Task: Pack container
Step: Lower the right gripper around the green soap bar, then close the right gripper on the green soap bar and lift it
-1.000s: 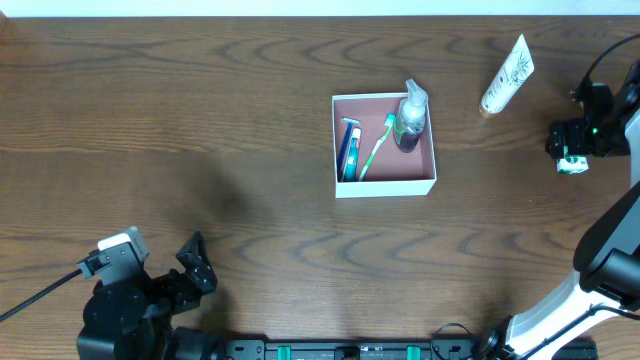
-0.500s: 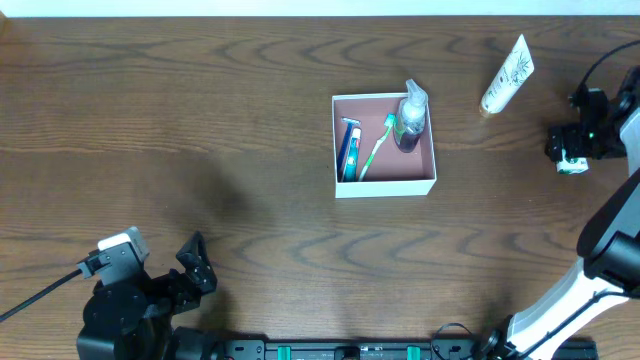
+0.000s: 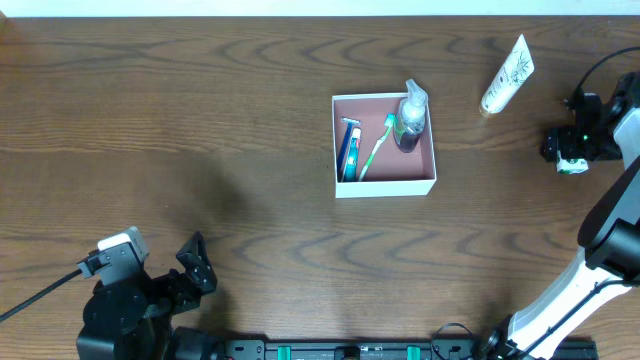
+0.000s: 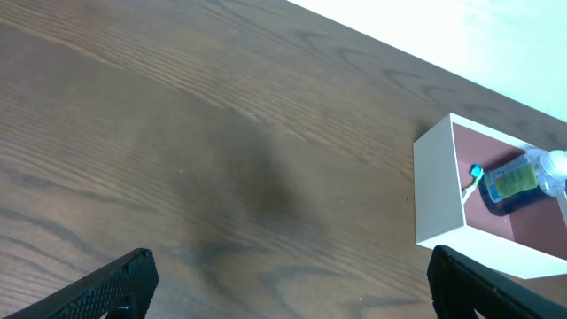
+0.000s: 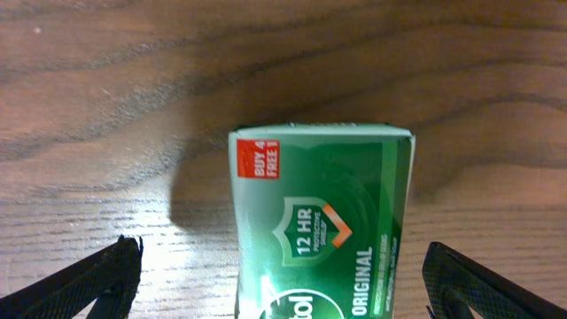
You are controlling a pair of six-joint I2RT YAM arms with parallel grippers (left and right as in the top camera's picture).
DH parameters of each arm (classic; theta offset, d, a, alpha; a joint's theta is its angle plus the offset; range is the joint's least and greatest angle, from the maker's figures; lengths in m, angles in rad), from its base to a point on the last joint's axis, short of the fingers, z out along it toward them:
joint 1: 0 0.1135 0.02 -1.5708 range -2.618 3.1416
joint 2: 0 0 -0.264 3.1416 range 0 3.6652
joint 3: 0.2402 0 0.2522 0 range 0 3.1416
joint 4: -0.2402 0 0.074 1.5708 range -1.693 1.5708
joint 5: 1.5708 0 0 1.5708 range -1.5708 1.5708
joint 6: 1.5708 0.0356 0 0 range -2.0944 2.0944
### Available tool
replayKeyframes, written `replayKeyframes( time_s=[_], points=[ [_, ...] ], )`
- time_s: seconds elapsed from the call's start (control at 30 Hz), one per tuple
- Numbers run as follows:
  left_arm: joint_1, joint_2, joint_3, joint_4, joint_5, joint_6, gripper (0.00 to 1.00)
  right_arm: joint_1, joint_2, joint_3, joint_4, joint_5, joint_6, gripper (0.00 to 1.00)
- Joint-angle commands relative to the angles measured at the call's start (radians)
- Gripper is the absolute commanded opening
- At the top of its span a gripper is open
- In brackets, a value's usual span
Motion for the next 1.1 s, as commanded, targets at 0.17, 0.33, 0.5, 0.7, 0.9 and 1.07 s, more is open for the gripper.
replayKeyframes(
  time_s=[0.17,0.33,0.5,0.7,0.9,1.07],
  points=[
    [0.004,-0.004,0.0,0.001,-0.016,0.01,0.98,-0.012,0.028,-0.003,0.009,-0.037,0.013,0.99],
    [0.004,-0.004,0.0,0.001,-0.016,0.01,0.98,-0.02,0.036,-0.003,0.016,-0.037,0.006,0.99],
    [0.004,-0.004,0.0,0.001,-0.016,0.01,0.98,-0.027,0.053,-0.003,0.015,-0.037,0.006,0.99],
    [0.004,-0.004,0.0,0.001,-0.016,0.01,0.98,-0.029,0.07,-0.003,0.016,-0.037,0.006,0.99],
    [0.004,-0.004,0.0,0.001,-0.016,0.01,0.98,-0.029,0.071,-0.003,0.014,-0.033,0.006,0.9],
    [0.004,-0.004,0.0,0.001,-0.016,0.01,0.98,-0.029,0.07,0.0,0.014,-0.033,0.023,0.58]
  ],
)
